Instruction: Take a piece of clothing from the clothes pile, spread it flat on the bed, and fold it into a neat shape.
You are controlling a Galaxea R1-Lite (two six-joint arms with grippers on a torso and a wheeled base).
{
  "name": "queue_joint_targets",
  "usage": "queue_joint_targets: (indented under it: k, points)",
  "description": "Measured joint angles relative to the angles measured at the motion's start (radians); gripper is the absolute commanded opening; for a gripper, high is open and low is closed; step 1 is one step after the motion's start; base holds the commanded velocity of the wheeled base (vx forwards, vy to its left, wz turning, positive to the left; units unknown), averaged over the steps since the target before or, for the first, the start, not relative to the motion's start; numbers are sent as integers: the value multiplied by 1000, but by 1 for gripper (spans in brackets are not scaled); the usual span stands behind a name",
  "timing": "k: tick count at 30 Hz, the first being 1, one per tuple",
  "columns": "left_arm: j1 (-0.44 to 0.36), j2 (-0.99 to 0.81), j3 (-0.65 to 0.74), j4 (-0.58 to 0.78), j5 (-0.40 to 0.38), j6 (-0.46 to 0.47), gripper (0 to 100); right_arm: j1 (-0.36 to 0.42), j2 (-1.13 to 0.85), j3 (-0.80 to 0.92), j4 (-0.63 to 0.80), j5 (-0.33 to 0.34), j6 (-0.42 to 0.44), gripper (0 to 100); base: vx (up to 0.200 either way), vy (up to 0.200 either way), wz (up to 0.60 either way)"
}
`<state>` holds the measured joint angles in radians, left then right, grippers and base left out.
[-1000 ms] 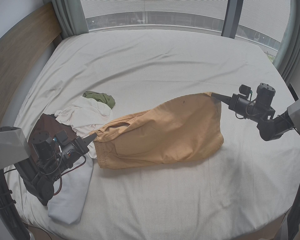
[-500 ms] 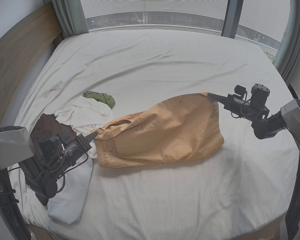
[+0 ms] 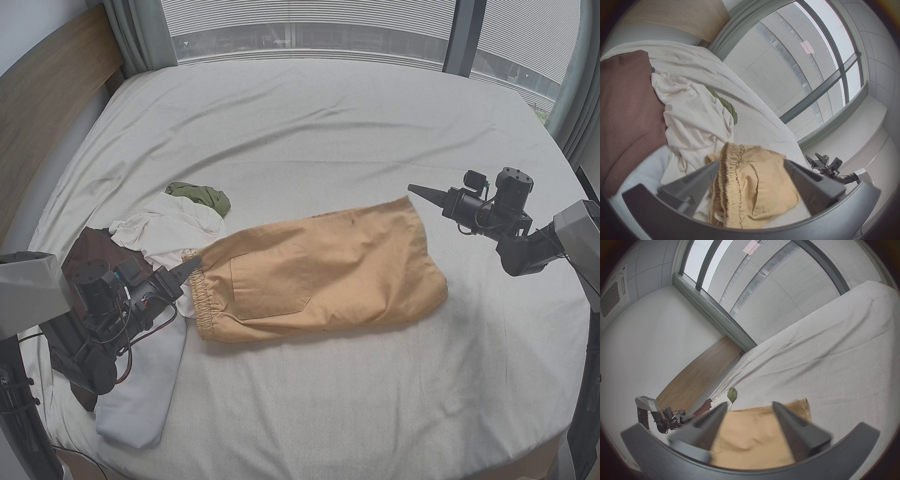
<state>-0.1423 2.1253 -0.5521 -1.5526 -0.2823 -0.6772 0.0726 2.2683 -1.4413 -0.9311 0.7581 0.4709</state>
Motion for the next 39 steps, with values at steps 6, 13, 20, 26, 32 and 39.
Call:
queue_joint_targets:
  k: [6,13,20,26,32,39]
  points:
    - [5,5,-27,1,37,-21,100,8,-12,-6,-1,-10,0,100,0,0,0]
    - [11,-3,-33,2,41,-29,100,13,-85,90,-9,-13,-7,100,0,0,0]
    - [23,-18,-36,2,41,-30,100,13,-196,313,-31,-15,-48,100,0,0,0]
    - [3,-53,-4,1,23,-29,100,11,-284,540,-149,-34,-58,100,0,0,0]
    - [-47,-125,63,1,-24,-25,100,10,-328,739,-352,-75,-58,100,0,0,0]
    - [-93,-210,143,0,-64,63,100,12,-316,822,-397,-91,-61,100,0,0,0]
